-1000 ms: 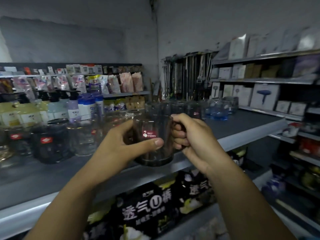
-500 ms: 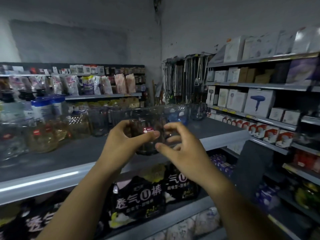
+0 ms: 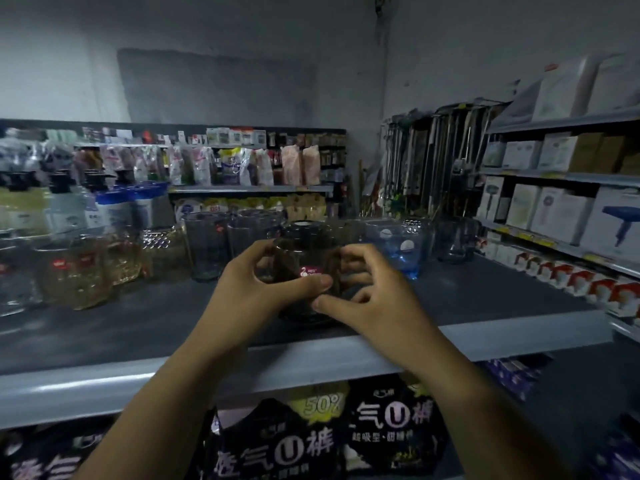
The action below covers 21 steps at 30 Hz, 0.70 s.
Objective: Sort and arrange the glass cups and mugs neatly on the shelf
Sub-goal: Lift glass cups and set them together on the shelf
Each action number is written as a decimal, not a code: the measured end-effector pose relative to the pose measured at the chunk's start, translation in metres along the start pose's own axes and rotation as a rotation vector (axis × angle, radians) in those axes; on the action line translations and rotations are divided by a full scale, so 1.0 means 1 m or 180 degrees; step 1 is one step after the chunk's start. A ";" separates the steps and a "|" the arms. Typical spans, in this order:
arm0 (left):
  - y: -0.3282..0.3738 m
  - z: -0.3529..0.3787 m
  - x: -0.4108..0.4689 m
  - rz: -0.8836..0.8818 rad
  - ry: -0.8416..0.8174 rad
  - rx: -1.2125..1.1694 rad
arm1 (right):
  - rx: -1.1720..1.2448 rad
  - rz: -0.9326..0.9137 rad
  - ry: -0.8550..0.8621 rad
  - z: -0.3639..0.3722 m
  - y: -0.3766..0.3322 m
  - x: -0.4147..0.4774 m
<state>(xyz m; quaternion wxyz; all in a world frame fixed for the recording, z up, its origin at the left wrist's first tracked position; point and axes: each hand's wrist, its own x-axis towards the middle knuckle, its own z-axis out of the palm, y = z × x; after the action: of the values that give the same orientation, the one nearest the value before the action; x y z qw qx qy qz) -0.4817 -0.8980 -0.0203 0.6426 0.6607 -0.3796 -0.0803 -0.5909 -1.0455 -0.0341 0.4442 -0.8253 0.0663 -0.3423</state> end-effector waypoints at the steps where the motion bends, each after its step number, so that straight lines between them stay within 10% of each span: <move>1: -0.001 0.000 0.002 0.0011 -0.0023 0.0095 | 0.0015 -0.0010 -0.0024 -0.001 0.005 0.003; 21: -0.033 -0.012 0.020 -0.0302 0.0070 0.0909 | -0.0260 0.0077 -0.0544 -0.015 0.033 0.029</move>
<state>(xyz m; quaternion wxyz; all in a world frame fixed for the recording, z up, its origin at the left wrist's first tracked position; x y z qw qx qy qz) -0.4480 -0.9044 -0.0408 0.5416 0.7634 -0.3485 -0.0485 -0.5718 -1.0875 -0.0390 0.4183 -0.8681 0.0521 -0.2622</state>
